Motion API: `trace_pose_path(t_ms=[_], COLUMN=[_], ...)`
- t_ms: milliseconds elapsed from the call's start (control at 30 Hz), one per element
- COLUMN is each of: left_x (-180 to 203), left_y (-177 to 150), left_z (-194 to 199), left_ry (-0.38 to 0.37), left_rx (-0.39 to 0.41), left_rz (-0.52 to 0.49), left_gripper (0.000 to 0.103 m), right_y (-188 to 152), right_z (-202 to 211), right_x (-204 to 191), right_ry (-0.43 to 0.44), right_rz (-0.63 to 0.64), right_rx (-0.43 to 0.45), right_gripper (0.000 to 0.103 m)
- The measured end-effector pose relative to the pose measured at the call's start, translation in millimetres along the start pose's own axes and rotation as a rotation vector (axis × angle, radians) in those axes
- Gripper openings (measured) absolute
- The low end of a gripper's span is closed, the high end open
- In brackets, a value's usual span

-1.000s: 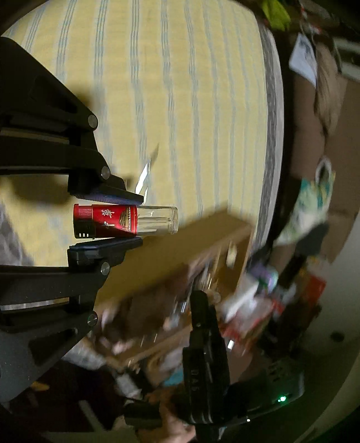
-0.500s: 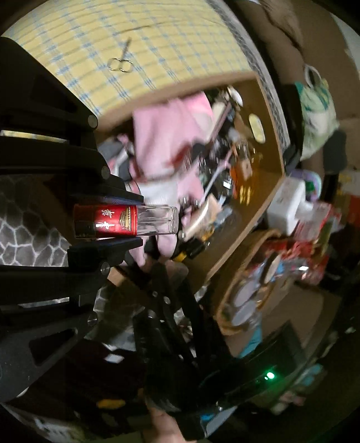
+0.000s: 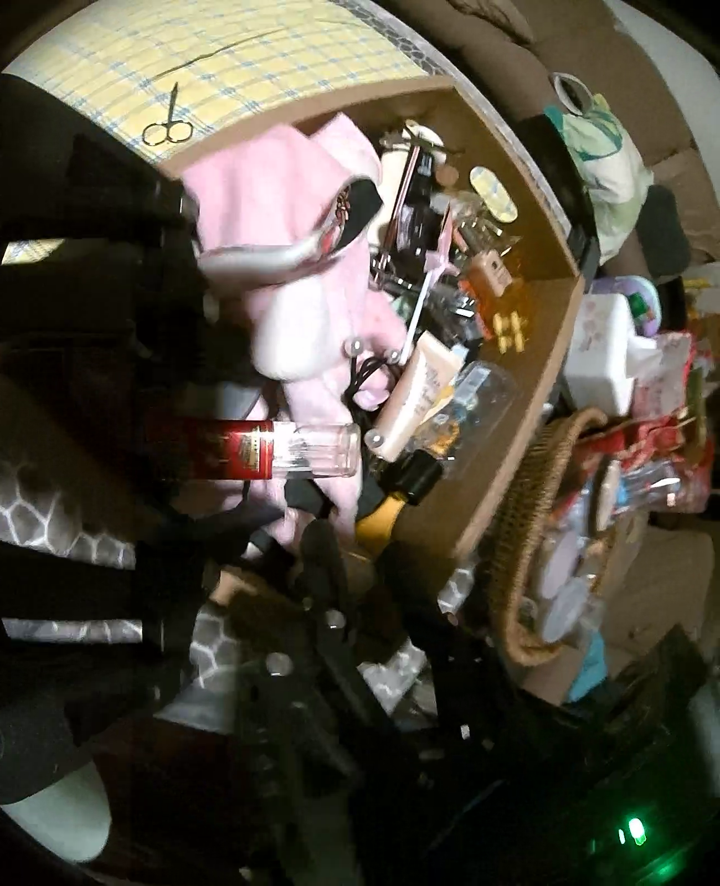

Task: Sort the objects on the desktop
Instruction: 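Carry the case and tube over the wooden box and open both tools, then withdraw both tools and reach the open right tool toward the silver scissors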

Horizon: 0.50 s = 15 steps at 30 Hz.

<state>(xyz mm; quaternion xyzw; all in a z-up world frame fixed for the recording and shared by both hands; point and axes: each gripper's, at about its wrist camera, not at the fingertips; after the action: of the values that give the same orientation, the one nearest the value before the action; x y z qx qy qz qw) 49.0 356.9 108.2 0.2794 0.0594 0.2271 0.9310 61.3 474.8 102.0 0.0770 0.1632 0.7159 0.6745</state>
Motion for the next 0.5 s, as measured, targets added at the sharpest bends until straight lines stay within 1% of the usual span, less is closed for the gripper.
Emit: trace_pose_path(t_ms=[33, 67, 133, 267, 333, 367, 433, 500], left_x=[-2.0, -4.7, -12.0, -34.5, -47.4, -55.5, -67.8, -85.0], left_y=[-1.3, -2.3, -5.0, -20.1, -32.0, -41.7, -59.3, -84.5], left_z=[6.7, 15.4, 32.1, 69.2, 86.2, 96.8, 110.7, 125.8], left_ry=[-0.003, 0.0, 0.014, 0.047, 0.062, 0.079, 0.113, 0.148], left_rx=[0.015, 0.032, 0.062, 0.124, 0.144, 0.155, 0.161, 0.162], left_rz=[0.01, 0.023, 0.055, 0.158, 0.216, 0.251, 0.3, 0.364], left_gripper=[0.066, 0.069, 0.08, 0.091, 0.101, 0.103, 0.103, 0.103], right_y=[0.9, 2.0, 5.0, 11.3, 12.9, 12.8, 12.5, 15.1], right_z=[6.8, 13.0, 28.7, 50.0, 58.2, 61.5, 70.1, 73.7], right_x=[2.5, 4.5, 7.4, 1.0, -6.9, -12.2, -29.8, -44.9], right_ry=[0.012, 0.021, 0.038, 0.053, 0.065, 0.07, 0.08, 0.094], right_rz=[-0.019, -0.036, -0.076, -0.105, -0.108, -0.105, -0.09, -0.073], right_rx=[0.02, 0.038, 0.079, 0.121, 0.136, 0.142, 0.162, 0.179], right_gripper=[0.048, 0.049, 0.056, 0.062, 0.066, 0.067, 0.074, 0.077])
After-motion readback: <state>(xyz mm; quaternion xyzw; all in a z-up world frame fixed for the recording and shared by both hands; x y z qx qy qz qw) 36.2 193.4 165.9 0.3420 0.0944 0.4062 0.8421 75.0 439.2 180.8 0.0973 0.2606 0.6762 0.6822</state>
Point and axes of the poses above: each gripper's, at about its wrist camera, not at the fingertips, and z roughly against the way its jaws point, x to its right, y to its top, and after that the axes turned 11 degrees about -z, right-handed
